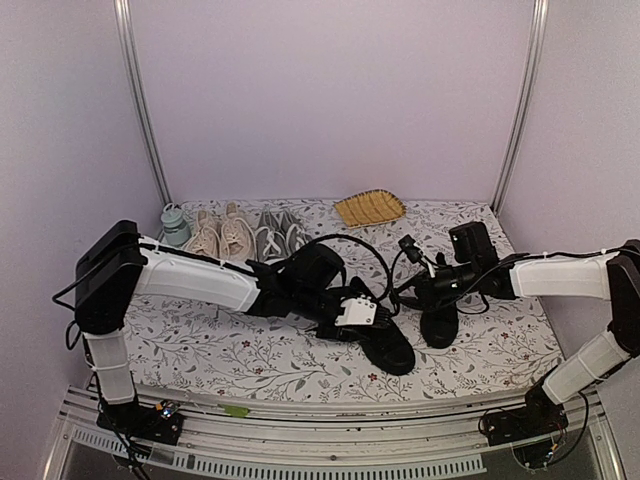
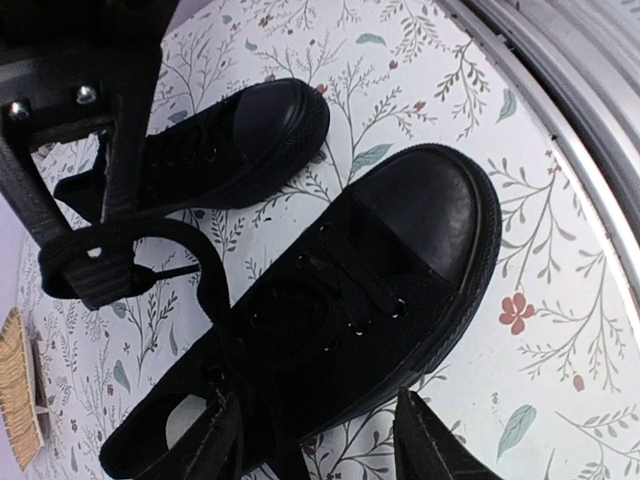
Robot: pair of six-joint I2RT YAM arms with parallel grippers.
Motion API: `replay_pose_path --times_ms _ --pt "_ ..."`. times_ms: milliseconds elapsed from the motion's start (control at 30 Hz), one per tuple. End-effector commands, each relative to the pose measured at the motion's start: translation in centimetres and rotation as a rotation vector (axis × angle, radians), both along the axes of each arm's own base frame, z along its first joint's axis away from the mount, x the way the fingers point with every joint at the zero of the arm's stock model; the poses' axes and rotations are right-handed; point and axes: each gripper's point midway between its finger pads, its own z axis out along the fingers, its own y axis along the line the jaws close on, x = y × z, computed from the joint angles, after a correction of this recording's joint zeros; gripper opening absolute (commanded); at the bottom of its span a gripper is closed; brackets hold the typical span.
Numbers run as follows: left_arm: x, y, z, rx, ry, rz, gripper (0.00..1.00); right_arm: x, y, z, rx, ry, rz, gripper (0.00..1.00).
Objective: Tie the shoes
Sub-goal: Pass from the left arm to the right, then adjust the shoelace on the shoe.
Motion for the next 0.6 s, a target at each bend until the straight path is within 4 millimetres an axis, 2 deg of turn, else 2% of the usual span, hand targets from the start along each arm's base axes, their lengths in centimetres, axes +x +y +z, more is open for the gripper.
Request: replay_pose_path --times_ms 0,100,167,200,367,567 --pt "0.7 -0.6 -0.6 0.03 -0.083 0.0 0.51 -0.1 0.1 0.6 0.02 0.088 -0.033 0.0" --pt "1.4 -0.7 -0.4 0.017 -0.131 0.027 0.49 -0.6 -0.1 0.3 0.016 0.134 -0.05 0.0" --pt "1.6 -0.4 -2.6 0.066 -0.138 0.042 0.46 -0.8 -0.3 0.5 0.024 0.14 -0.058 0.0" --pt "1.7 -0.3 -2.9 0.076 -0.153 0.053 0.45 -0.8 -0.3 0.8 0.033 0.135 -0.063 0.0" --pt "2.3 -0.8 -2.5 0.047 -0.235 0.087 0.39 -0.8 0.2 1.2 0.097 0.13 -0.062 0.0" --pt "4.3 -1.0 -2.6 0.051 -0.292 0.181 0.25 -0.4 0.4 0.6 0.097 0.162 -0.076 0.0"
